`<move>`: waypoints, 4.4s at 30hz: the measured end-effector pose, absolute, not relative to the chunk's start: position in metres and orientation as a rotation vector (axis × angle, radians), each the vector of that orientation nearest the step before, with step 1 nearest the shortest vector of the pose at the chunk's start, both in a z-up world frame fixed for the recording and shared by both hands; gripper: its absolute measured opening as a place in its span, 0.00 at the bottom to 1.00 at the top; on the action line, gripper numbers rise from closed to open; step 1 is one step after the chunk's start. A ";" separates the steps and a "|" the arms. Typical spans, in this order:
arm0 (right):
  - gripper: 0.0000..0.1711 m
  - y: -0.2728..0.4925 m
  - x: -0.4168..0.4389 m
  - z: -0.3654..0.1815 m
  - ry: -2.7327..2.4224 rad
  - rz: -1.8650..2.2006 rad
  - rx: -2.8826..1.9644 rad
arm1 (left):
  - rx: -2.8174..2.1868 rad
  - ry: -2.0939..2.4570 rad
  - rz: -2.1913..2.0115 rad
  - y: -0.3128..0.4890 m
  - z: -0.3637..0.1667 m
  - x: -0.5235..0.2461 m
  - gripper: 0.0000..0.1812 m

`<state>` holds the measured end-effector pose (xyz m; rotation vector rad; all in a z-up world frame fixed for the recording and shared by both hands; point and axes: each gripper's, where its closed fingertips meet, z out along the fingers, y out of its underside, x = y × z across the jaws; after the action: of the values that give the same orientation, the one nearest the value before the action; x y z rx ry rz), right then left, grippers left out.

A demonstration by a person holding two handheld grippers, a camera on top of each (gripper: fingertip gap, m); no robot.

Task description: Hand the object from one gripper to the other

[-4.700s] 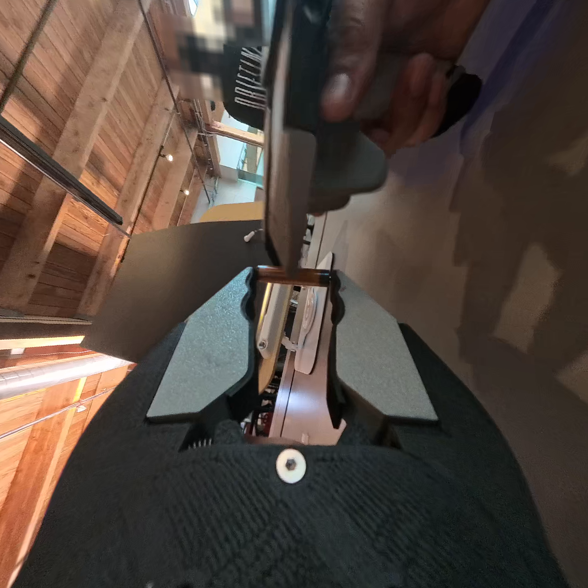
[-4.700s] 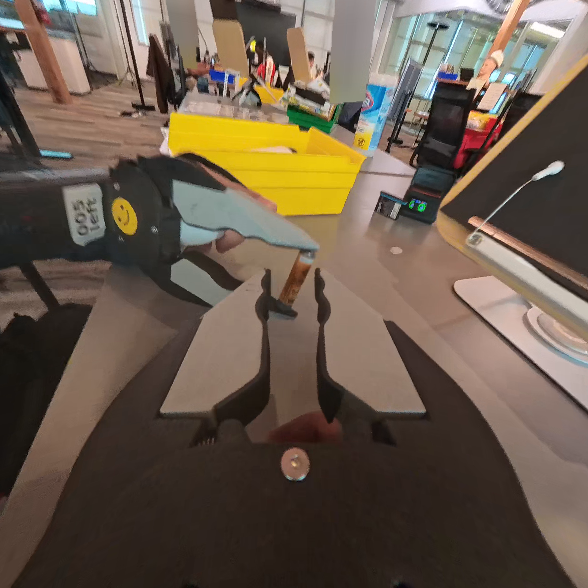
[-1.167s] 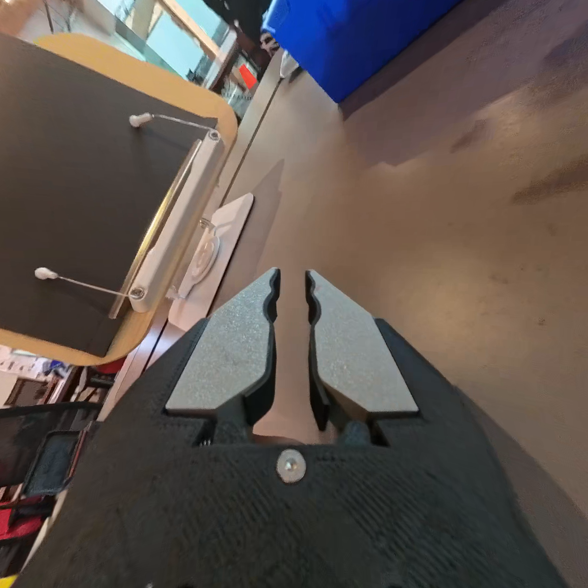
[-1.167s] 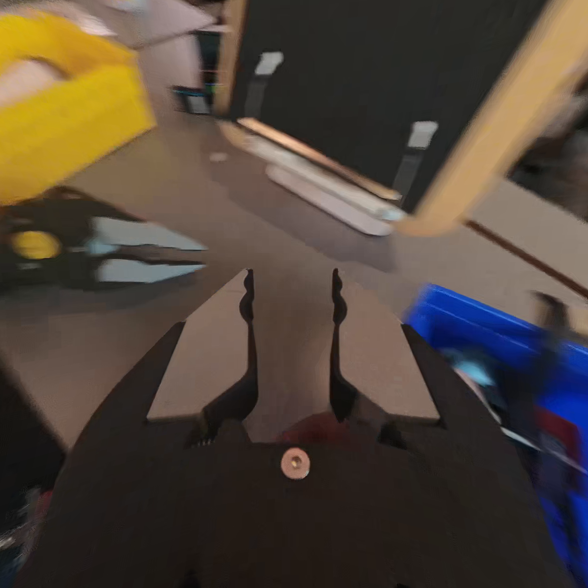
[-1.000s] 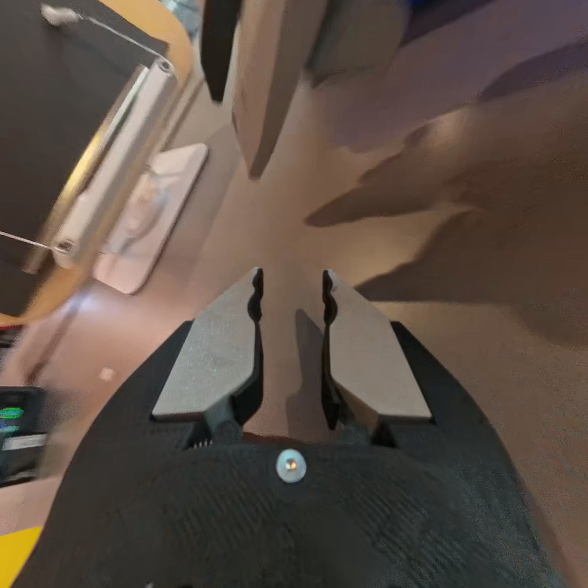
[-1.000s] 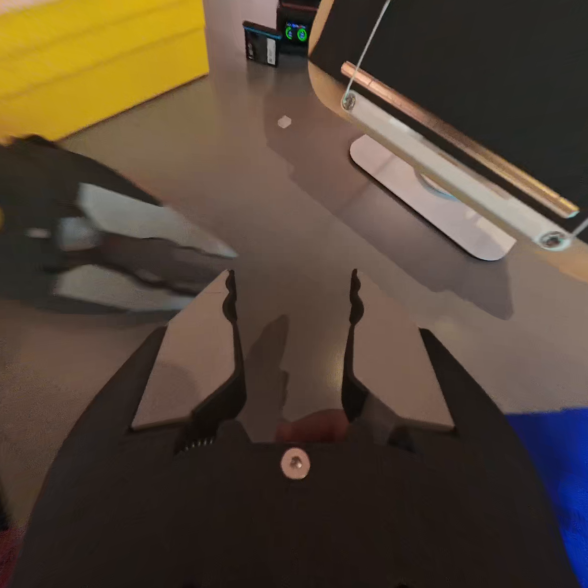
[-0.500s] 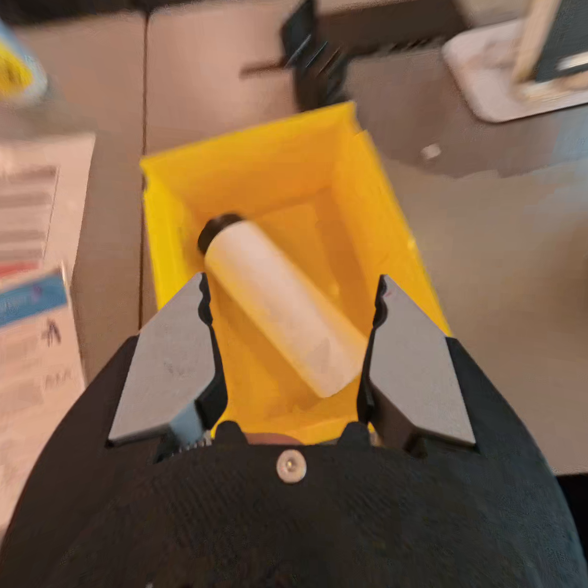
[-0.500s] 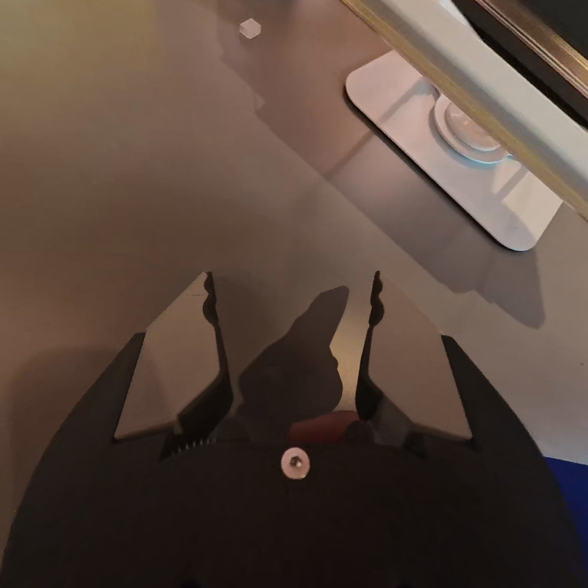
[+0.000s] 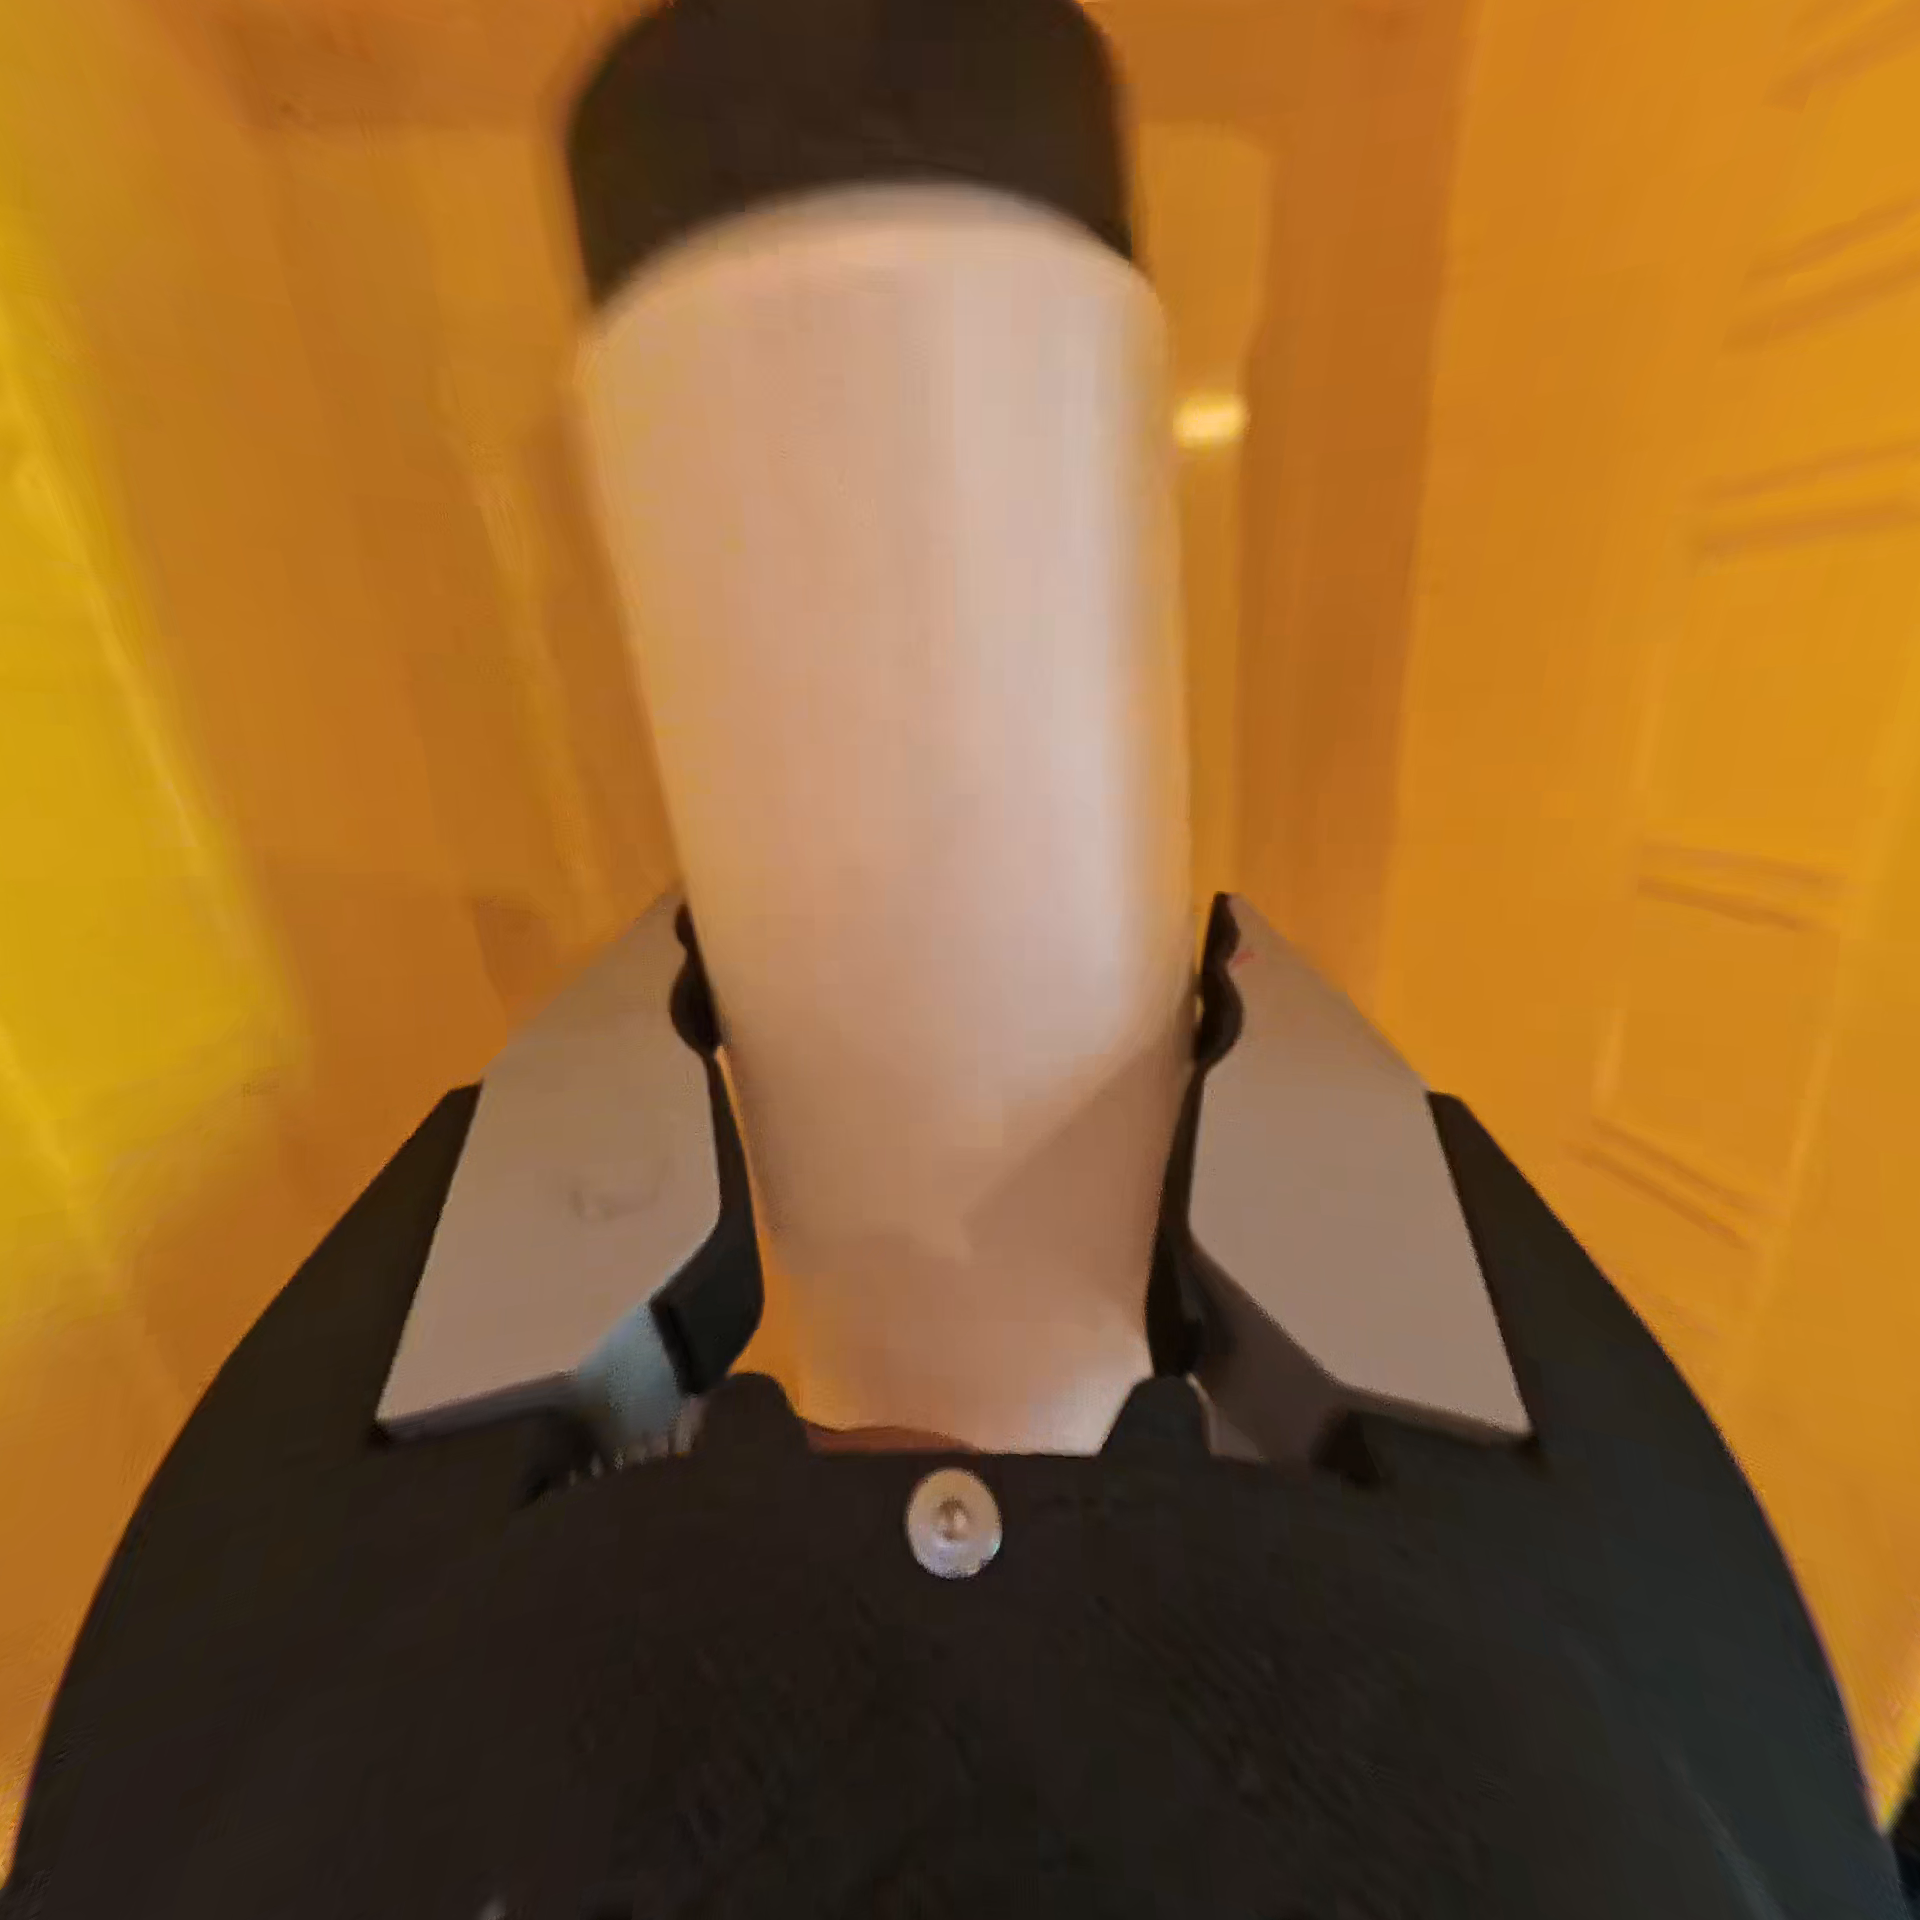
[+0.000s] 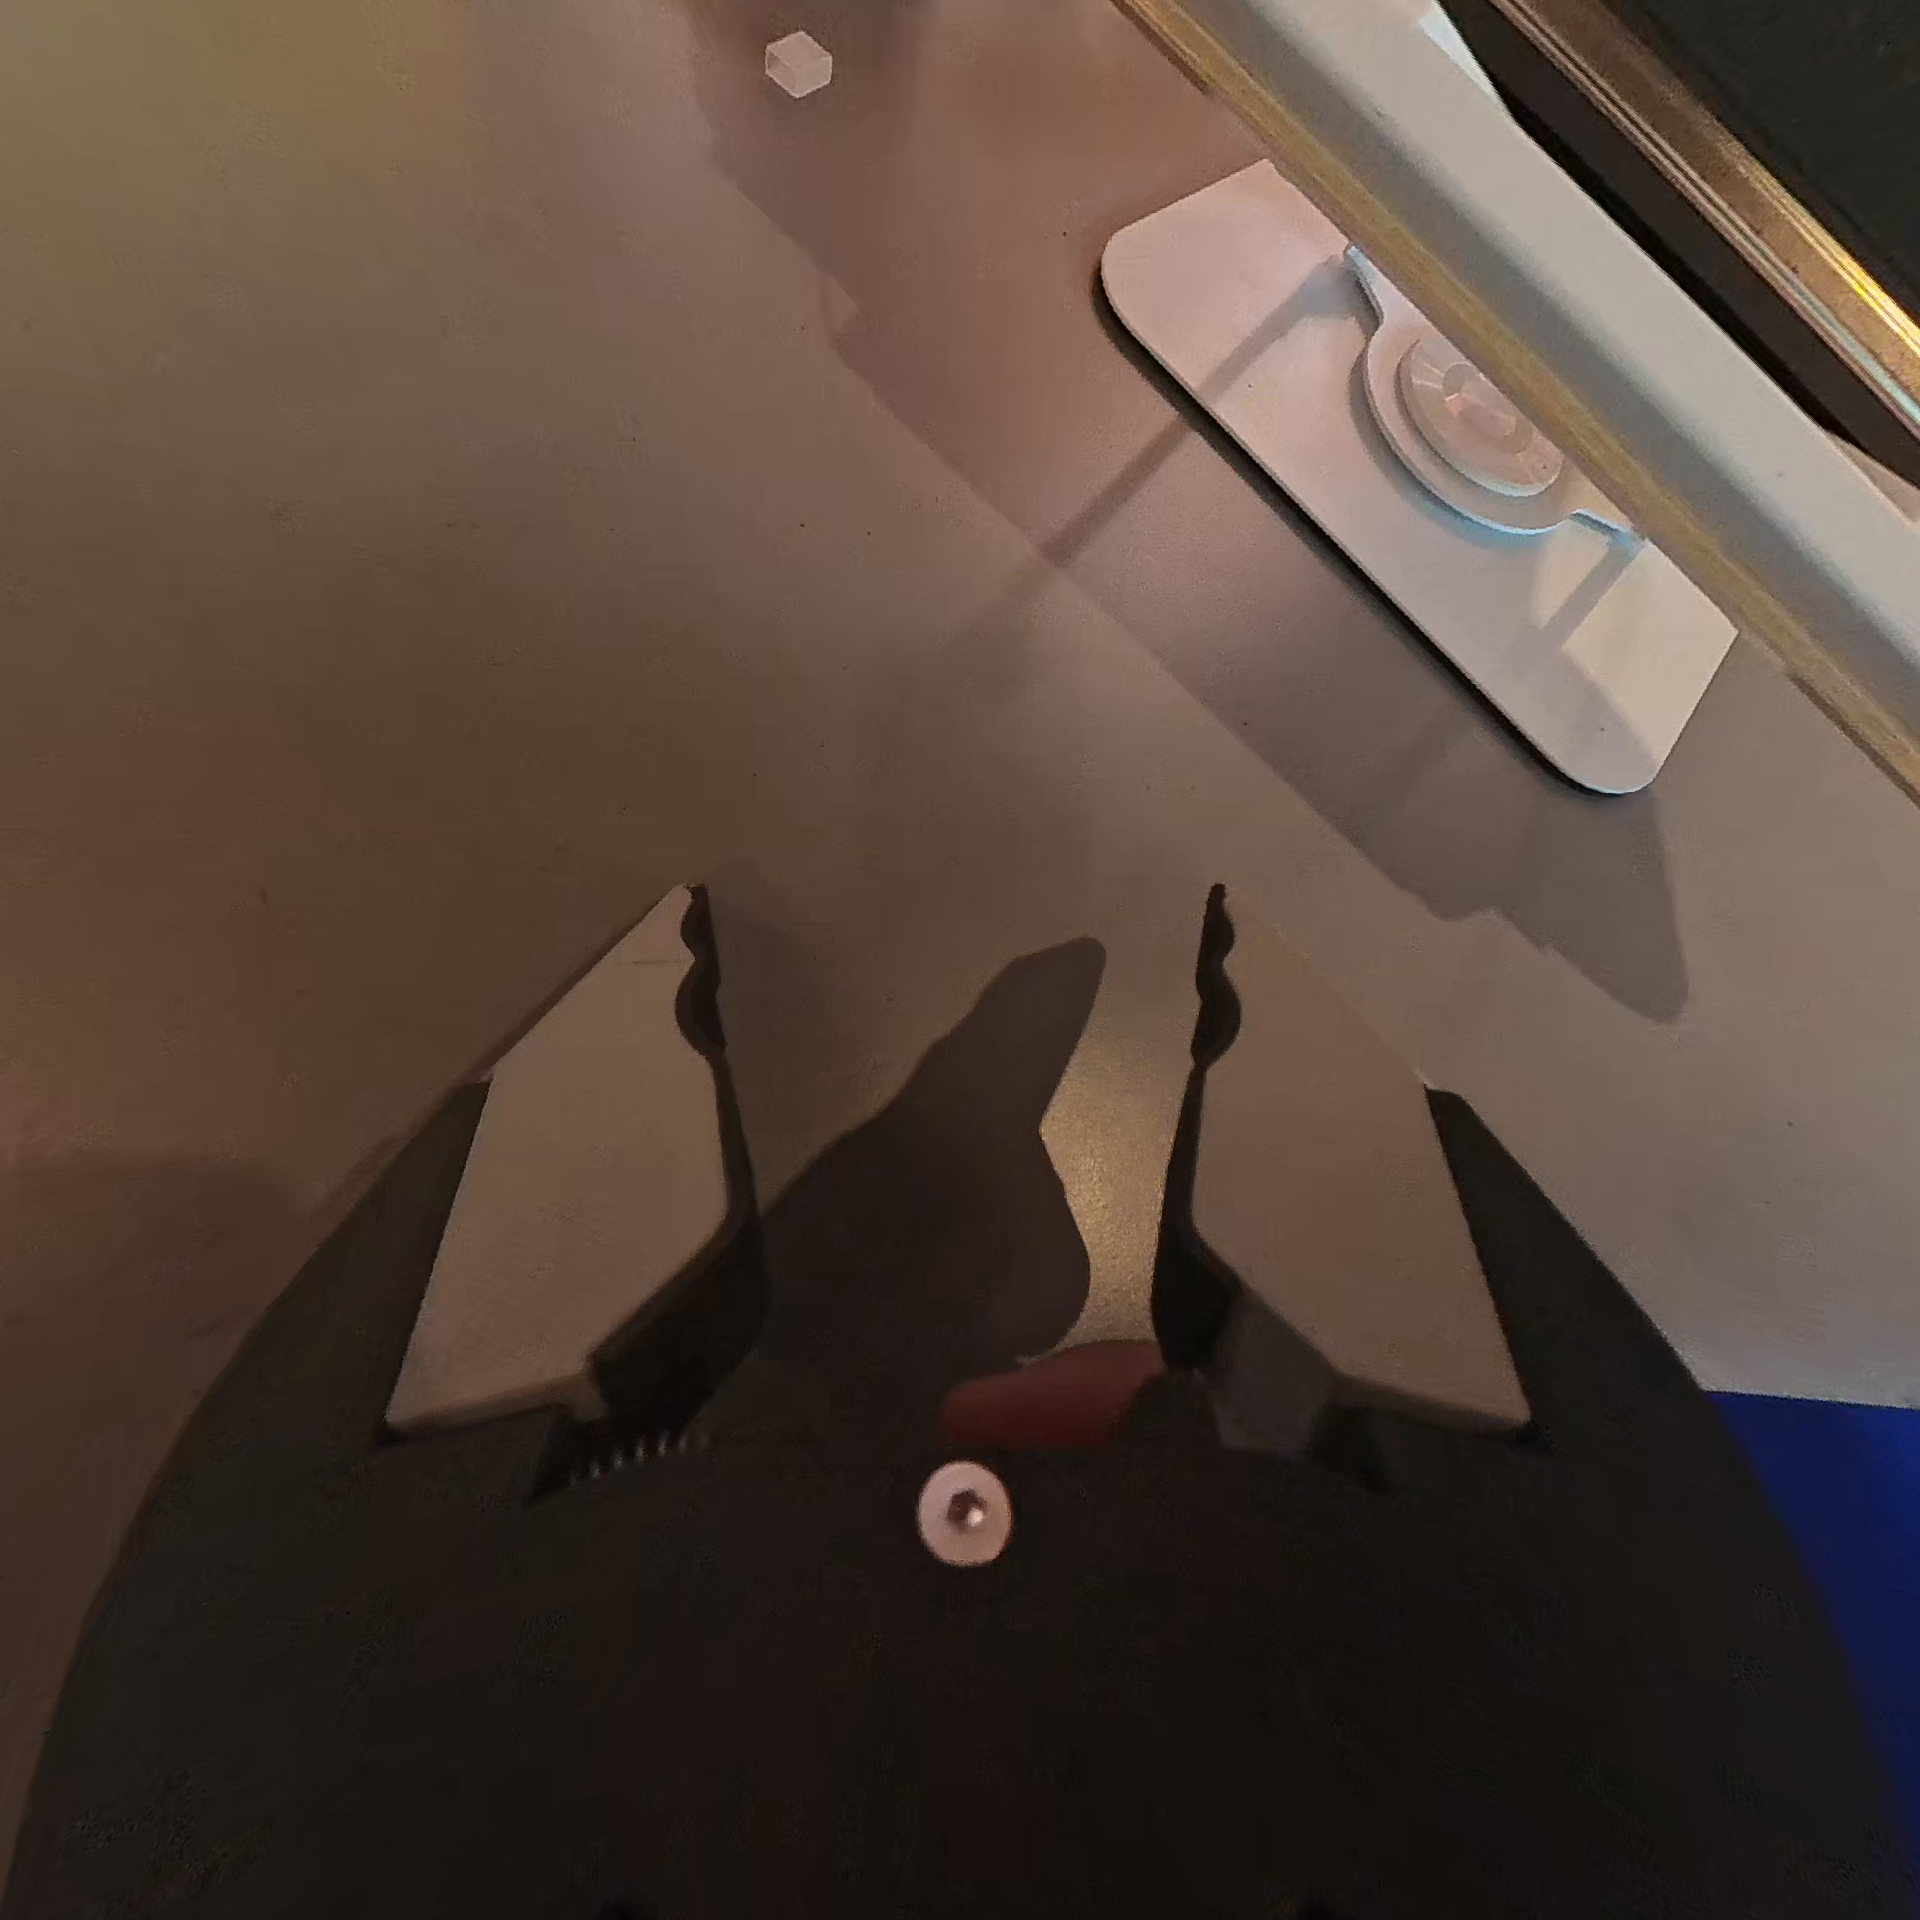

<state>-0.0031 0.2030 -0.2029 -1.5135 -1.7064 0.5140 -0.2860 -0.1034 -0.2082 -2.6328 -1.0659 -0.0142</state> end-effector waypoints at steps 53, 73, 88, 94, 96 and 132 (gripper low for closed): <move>0.50 0.164 0.024 -0.061 -1.348 0.174 -0.504 | -1.552 0.173 -0.449 0.104 -0.096 0.005 0.48; 0.50 0.117 -0.004 -0.106 -1.473 0.033 -0.303 | -1.631 0.389 -0.117 0.123 -0.106 0.034 0.57; 0.57 0.113 0.020 -0.108 -1.715 0.948 -0.758 | -1.360 1.134 1.216 0.101 -0.061 0.010 0.55; 0.72 0.094 0.046 -0.055 -1.596 1.982 -1.005 | -1.047 1.296 1.437 0.084 -0.062 0.038 0.55; 0.71 0.103 0.043 -0.046 -1.475 2.170 -1.100 | -0.975 1.320 1.442 0.080 -0.066 0.050 0.55; 0.53 0.075 0.037 -0.067 -1.612 0.955 -0.524 | -1.715 0.749 -0.203 0.092 -0.044 0.086 0.49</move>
<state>0.0369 0.0750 -0.0669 -0.5236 -1.6118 0.9555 0.0862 0.0921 -0.0439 -1.7149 0.7493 -0.2031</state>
